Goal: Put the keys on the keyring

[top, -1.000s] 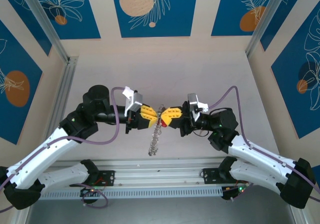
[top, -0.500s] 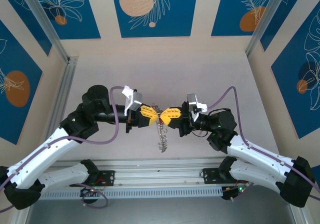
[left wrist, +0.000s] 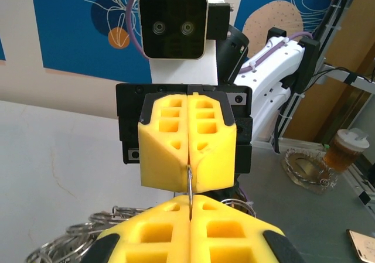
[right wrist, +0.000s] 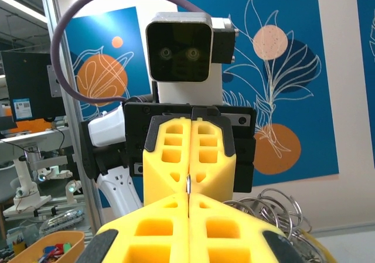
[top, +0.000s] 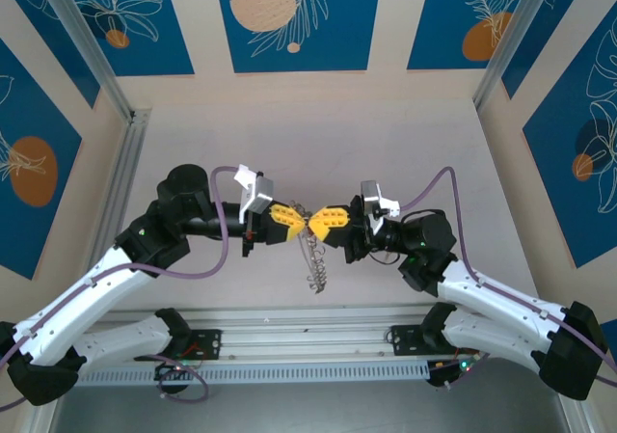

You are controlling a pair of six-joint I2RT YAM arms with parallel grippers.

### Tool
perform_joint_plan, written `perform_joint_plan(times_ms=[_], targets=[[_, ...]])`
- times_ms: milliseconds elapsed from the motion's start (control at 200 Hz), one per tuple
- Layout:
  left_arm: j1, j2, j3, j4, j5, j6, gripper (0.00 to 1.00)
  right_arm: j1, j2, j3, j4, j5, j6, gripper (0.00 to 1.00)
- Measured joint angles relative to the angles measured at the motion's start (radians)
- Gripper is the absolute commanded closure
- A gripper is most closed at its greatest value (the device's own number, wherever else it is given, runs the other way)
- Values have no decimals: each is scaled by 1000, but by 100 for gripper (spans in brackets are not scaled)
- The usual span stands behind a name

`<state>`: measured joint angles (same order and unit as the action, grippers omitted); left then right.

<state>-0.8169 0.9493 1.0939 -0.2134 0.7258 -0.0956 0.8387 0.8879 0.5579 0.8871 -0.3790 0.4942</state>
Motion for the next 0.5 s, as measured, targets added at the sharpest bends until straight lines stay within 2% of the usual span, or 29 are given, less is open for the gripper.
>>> perform_joint_plan(times_ms=[15,150,190,200,225,255,380,500], targets=[[0,0,0,-1,-2,0,100,0,-4,0,-12,5,-5,75],[-2,-8,0,-59,-35,29,100,2,-50,2,-119,37,-56,51],[-3,-12,0,-81,-51,44,100,2,-71,2,-162,47,-70,39],[-3,-13,0,-90,-57,50,100,2,-76,2,-173,49,-71,33],[-3,-16,0,-103,-67,55,100,2,-88,3,-195,59,-87,24],[-3,-17,1,-122,-81,68,100,2,-108,3,-231,70,-98,18],[-3,-17,11,-198,-133,109,100,-3,-200,5,-388,126,-135,5],[-4,-17,14,-252,-178,140,100,-21,-286,26,-589,203,-154,1]])
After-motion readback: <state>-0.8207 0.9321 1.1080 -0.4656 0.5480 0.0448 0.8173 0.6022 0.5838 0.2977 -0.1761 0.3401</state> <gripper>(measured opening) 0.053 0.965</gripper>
